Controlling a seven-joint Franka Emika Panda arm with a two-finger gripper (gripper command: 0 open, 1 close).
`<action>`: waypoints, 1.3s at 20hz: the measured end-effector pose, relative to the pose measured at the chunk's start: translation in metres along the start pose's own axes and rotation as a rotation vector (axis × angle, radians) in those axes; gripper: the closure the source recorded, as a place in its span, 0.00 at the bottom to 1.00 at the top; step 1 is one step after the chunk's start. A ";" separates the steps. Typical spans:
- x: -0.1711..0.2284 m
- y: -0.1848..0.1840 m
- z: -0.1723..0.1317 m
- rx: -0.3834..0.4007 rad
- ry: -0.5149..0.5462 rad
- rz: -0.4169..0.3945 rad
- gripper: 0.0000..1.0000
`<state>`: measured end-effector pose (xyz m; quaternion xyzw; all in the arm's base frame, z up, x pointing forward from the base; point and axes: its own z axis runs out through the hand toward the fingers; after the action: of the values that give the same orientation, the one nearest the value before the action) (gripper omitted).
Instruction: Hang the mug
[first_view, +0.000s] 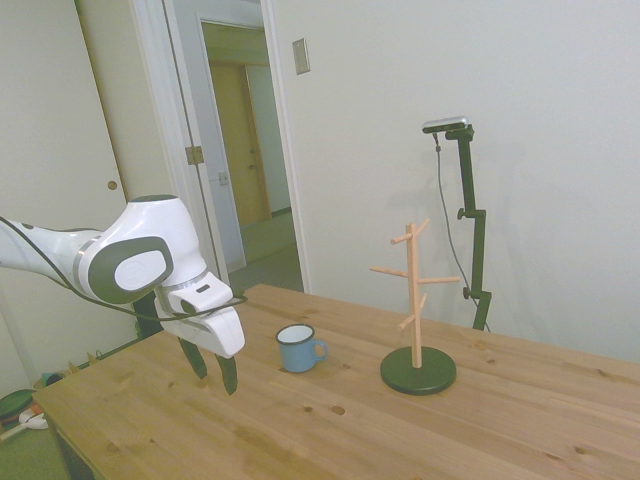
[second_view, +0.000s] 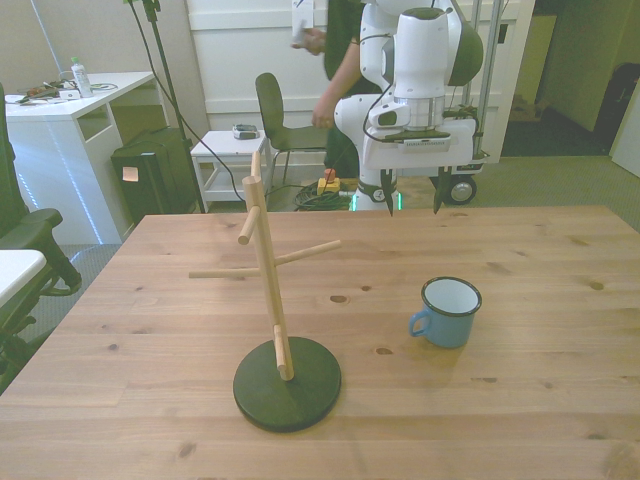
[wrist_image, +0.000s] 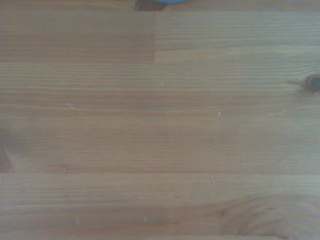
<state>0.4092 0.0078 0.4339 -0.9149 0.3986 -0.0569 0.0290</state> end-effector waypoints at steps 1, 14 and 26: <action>0.000 0.000 0.001 -0.001 -0.001 0.000 0.00; 0.030 -0.030 -0.042 0.055 0.037 -0.005 0.00; 0.051 -0.146 -0.025 -0.002 0.084 -0.139 0.00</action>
<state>0.5468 0.0695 0.4772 -0.9372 0.3351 -0.0967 0.0073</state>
